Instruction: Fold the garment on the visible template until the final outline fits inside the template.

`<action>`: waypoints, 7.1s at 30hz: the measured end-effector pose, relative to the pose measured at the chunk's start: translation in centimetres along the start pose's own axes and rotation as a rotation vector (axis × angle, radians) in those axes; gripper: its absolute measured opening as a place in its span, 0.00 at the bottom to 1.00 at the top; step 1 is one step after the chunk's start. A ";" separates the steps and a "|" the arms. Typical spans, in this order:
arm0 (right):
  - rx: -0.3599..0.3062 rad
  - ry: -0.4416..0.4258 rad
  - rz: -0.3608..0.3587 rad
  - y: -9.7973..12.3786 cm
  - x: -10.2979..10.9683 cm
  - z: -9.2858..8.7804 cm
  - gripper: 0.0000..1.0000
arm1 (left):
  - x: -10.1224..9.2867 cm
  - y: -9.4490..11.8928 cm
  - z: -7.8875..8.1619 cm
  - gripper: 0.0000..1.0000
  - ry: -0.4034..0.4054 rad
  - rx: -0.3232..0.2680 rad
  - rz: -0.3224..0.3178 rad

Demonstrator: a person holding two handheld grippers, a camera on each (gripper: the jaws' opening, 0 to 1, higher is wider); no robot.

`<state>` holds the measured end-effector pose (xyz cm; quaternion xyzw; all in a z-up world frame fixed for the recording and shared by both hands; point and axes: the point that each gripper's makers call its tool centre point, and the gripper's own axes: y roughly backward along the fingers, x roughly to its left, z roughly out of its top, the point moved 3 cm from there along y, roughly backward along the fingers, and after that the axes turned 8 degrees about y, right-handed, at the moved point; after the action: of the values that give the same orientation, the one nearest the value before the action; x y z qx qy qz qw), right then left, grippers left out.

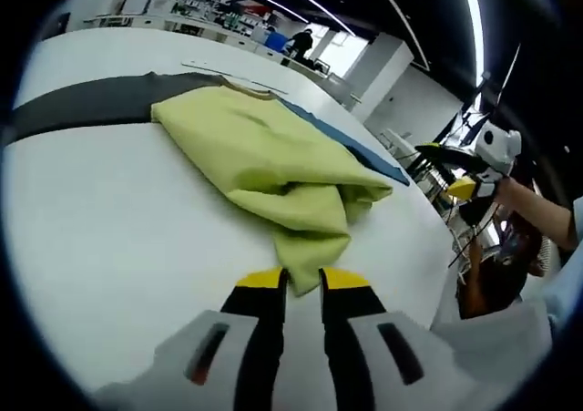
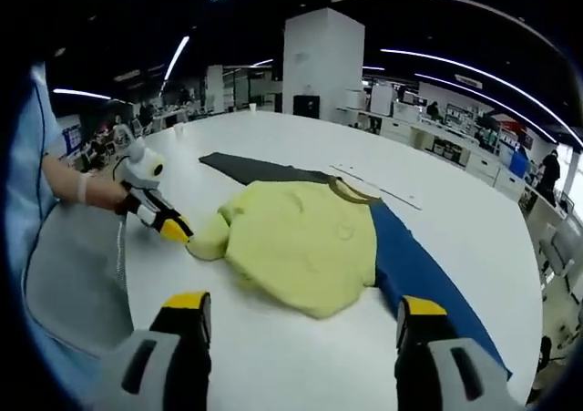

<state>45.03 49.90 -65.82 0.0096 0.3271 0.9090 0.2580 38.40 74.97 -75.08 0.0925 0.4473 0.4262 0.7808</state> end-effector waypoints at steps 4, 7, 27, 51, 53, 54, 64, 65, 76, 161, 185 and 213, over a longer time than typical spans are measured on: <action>0.023 0.085 0.064 -1.3 2.2 0.0 0.55 | 0.0 0.3 0.2 0.00 0.037 -0.050 0.017; 0.040 0.122 0.067 -2.4 3.1 -0.1 0.55 | -0.1 0.7 0.3 0.00 0.075 -0.069 0.017; 0.077 0.341 0.050 -6.8 5.5 1.3 0.26 | 0.1 3.1 0.8 0.00 0.137 -0.105 0.022; 0.110 0.349 0.078 -8.7 2.3 5.3 0.00 | 0.6 4.5 2.4 0.00 0.161 -0.152 0.005; 0.125 0.359 0.093 -9.4 1.4 6.0 0.00 | 0.4 4.7 2.7 0.00 0.161 -0.156 0.006; 0.125 0.361 0.094 -9.6 1.2 6.2 0.00 | 0.8 4.7 2.8 0.00 0.158 -0.161 0.007; 0.204 0.373 0.163 -15.9 -2.0 8.6 0.00 | 1.7 4.9 4.2 0.00 0.171 -0.181 0.019; 0.209 0.374 0.162 -16.5 -2.2 8.6 0.00 | 1.8 4.9 4.2 0.00 0.170 -0.180 0.021; 0.262 0.331 0.186 -21.4 -2.6 8.0 0.00 | 3.0 4.9 4.4 0.00 0.196 -0.184 0.035; 0.023 0.010 0.088 -13.5 0.2 4.1 0.52 | 3.1 4.9 4.0 0.00 0.223 -0.163 0.030; 0.066 0.062 0.101 -15.8 1.3 3.7 0.13 | 3.0 5.5 3.9 0.00 0.240 -0.176 0.037; 0.076 0.077 0.068 -11.2 0.6 2.3 0.00 | 4.2 6.6 3.3 0.00 0.242 -0.153 0.050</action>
<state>50.07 58.86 -70.78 -0.0047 0.3707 0.9038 0.2137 38.14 82.99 -72.25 -0.0082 0.5019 0.4863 0.7152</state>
